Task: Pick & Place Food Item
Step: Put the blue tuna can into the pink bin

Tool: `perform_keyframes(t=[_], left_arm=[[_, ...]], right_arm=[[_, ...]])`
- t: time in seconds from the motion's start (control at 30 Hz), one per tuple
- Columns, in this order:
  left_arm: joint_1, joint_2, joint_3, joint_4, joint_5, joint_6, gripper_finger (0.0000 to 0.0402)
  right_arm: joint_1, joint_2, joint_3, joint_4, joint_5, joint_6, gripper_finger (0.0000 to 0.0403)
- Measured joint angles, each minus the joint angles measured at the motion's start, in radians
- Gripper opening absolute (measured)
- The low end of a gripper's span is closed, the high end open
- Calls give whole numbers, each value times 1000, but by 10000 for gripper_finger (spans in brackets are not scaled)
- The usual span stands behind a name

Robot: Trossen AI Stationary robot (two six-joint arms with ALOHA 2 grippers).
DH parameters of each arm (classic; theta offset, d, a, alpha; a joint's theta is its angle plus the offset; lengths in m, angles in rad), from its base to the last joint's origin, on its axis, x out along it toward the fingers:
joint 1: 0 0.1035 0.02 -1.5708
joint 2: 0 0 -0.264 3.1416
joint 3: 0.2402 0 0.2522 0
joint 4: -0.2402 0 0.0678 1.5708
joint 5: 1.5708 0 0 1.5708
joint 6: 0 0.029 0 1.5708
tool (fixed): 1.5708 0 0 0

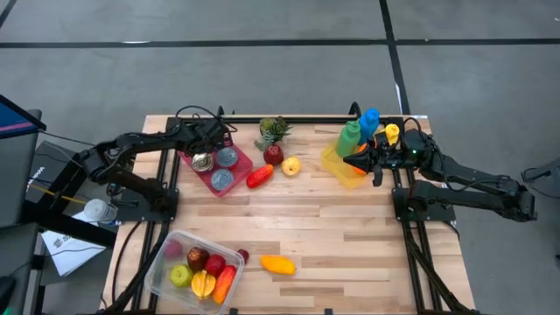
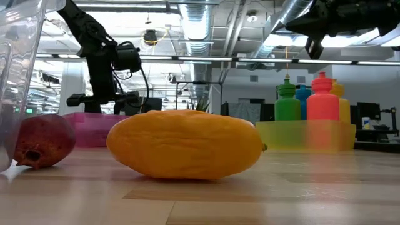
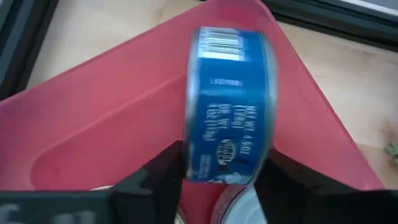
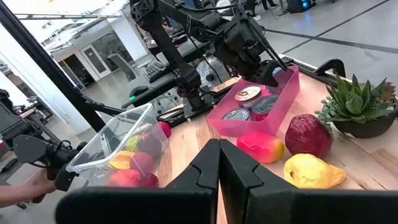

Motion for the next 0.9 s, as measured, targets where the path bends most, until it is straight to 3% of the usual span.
perform_keyframes(t=[0.07, 0.3, 0.6, 0.9], left_arm=[[-3, -2, 0, 8, 2, -4, 141], [-9, -28, 0, 10, 37, -34, 141], [-15, -230, 0, -56, 64, -88, 141], [-15, -379, -126, -41, 113, -337, 141]], right_arm=[[0, 0, 0, 0, 0, 0, 0], [1, 0, 0, -10, -3, 1, 0], [23, 0, 0, -29, -3, -19, 0], [35, 0, 0, -28, -3, -27, 0]])
